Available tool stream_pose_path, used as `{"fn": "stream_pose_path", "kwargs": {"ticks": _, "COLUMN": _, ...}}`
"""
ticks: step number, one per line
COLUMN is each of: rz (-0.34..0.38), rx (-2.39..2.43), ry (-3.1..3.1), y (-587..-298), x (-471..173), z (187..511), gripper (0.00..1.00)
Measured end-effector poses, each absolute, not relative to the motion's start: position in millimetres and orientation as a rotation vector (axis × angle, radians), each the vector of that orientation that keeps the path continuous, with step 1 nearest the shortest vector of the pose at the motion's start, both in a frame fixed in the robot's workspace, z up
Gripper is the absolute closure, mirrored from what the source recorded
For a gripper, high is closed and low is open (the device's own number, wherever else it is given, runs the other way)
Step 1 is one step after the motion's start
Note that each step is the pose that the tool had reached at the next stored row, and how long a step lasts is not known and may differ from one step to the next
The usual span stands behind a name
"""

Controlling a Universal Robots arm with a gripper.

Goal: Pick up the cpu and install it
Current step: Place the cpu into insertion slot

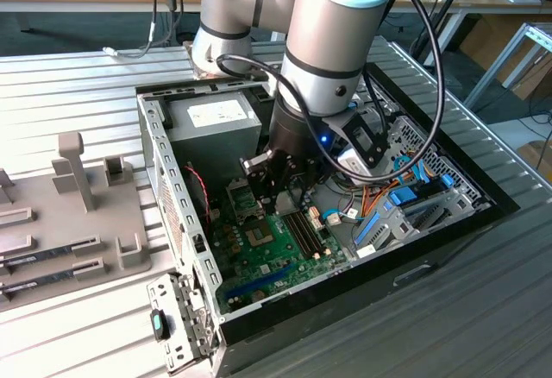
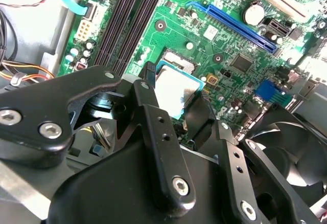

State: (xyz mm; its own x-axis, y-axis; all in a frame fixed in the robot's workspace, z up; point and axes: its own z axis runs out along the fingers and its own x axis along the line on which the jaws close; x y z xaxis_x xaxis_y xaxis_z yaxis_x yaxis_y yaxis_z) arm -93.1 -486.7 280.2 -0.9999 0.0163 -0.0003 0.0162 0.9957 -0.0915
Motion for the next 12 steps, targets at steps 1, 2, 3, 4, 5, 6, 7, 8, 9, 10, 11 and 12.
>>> {"fn": "stream_pose_path", "kwargs": {"ticks": 1, "rz": 0.144, "rx": -0.025, "ry": -3.138, "y": -486.7, "x": -93.0, "z": 279.6, "gripper": 0.53}}
{"fn": "stream_pose_path", "kwargs": {"ticks": 2, "rz": 0.144, "rx": -0.026, "ry": -3.138, "y": -486.7, "x": -93.0, "z": 279.2, "gripper": 0.53}}
{"fn": "stream_pose_path", "kwargs": {"ticks": 3, "rz": 0.144, "rx": -0.025, "ry": -3.138, "y": -486.7, "x": -92.8, "z": 278.3, "gripper": 0.53}}
{"fn": "stream_pose_path", "kwargs": {"ticks": 4, "rz": 0.144, "rx": -0.025, "ry": -3.138, "y": -486.7, "x": -92.6, "z": 277.4, "gripper": 0.53}}
{"fn": "stream_pose_path", "kwargs": {"ticks": 5, "rz": 0.144, "rx": -0.025, "ry": -3.138, "y": -486.7, "x": -92.5, "z": 276.8, "gripper": 0.53}}
{"fn": "stream_pose_path", "kwargs": {"ticks": 6, "rz": 0.144, "rx": -0.026, "ry": -3.138, "y": -486.7, "x": -92.4, "z": 276.1, "gripper": 0.53}}
{"fn": "stream_pose_path", "kwargs": {"ticks": 7, "rz": 0.144, "rx": -0.025, "ry": -3.138, "y": -486.7, "x": -92.4, "z": 275.6, "gripper": 0.53}}
{"fn": "stream_pose_path", "kwargs": {"ticks": 8, "rz": 0.144, "rx": -0.025, "ry": -3.138, "y": -486.7, "x": -92.3, "z": 275.2, "gripper": 0.53}}
{"fn": "stream_pose_path", "kwargs": {"ticks": 9, "rz": 0.144, "rx": -0.026, "ry": -3.138, "y": -486.7, "x": -92.3, "z": 274.6, "gripper": 0.53}}
{"fn": "stream_pose_path", "kwargs": {"ticks": 10, "rz": 0.144, "rx": -0.025, "ry": -3.138, "y": -486.7, "x": -92.2, "z": 274.2, "gripper": 0.53}}
{"fn": "stream_pose_path", "kwargs": {"ticks": 11, "rz": 0.144, "rx": -0.025, "ry": -3.138, "y": -486.7, "x": -92.2, "z": 273.9, "gripper": 0.53}}
{"fn": "stream_pose_path", "kwargs": {"ticks": 12, "rz": 0.144, "rx": -0.025, "ry": -3.138, "y": -486.7, "x": -92.1, "z": 273.4, "gripper": 0.53}}
